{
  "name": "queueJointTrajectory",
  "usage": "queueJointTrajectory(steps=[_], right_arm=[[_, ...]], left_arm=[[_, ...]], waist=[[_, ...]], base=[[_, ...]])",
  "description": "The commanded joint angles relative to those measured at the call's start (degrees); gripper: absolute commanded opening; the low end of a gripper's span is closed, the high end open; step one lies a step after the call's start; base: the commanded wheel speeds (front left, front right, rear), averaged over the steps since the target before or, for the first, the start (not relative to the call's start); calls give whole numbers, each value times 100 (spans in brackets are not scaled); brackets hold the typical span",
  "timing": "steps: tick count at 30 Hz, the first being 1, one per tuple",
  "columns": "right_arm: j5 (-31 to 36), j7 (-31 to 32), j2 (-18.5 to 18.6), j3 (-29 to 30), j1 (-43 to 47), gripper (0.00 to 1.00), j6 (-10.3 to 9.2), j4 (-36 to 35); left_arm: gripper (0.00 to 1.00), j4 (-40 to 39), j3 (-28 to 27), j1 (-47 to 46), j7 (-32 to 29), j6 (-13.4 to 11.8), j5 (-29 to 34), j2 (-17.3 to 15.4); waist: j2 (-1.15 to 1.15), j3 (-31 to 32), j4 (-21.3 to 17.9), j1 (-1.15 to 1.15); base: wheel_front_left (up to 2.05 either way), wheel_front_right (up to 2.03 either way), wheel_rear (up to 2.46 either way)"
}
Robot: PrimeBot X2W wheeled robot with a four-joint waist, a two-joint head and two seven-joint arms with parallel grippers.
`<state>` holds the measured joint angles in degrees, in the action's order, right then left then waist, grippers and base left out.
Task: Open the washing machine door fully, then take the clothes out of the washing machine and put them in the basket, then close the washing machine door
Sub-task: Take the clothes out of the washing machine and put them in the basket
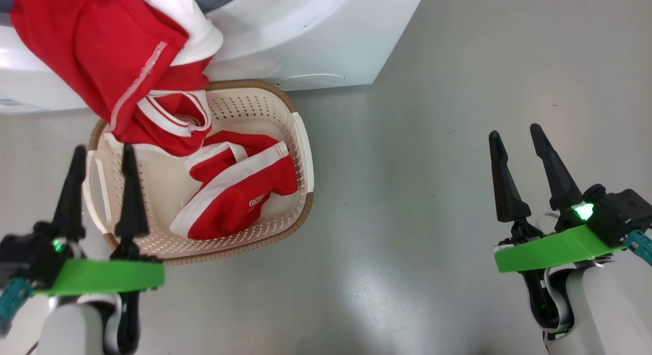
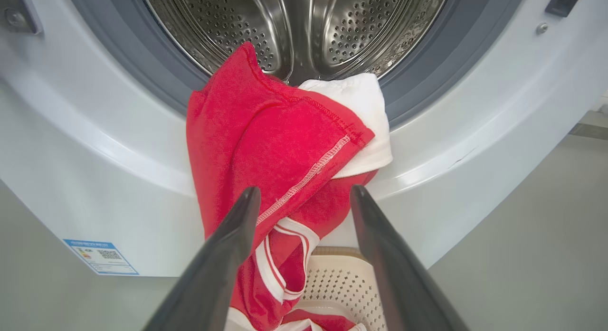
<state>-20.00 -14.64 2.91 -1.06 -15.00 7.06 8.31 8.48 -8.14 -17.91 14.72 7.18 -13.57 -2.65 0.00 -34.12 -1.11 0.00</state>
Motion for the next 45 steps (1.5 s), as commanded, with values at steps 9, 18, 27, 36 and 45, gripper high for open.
queueJointTrajectory(steps=[9,18,27,36,45], right_arm=[[42,-36,-3,-168,128,100,43,-120],[-84,-36,-3,-226,19,100,43,-120],[-162,-36,-3,-268,-68,100,43,-167],[-225,-36,-3,-310,-186,100,43,-155],[-260,-36,-3,-298,-194,100,43,-155]], left_arm=[[100,323,354,-1041,28,31,39,-400],[100,1565,840,-2055,28,31,432,-570],[100,2386,765,-2757,28,-20,887,-566],[100,3032,843,-3385,28,-64,1132,-539],[39,3194,792,-3492,28,-104,1128,-552]], waist=[[0,-89,61,0],[0,-243,-68,0],[0,-418,-192,0],[0,-509,-322,0],[0,-505,-366,0]], base=[[0,0,0],[0,0,0],[0,0,0],[0,0,0],[0,0,0]])
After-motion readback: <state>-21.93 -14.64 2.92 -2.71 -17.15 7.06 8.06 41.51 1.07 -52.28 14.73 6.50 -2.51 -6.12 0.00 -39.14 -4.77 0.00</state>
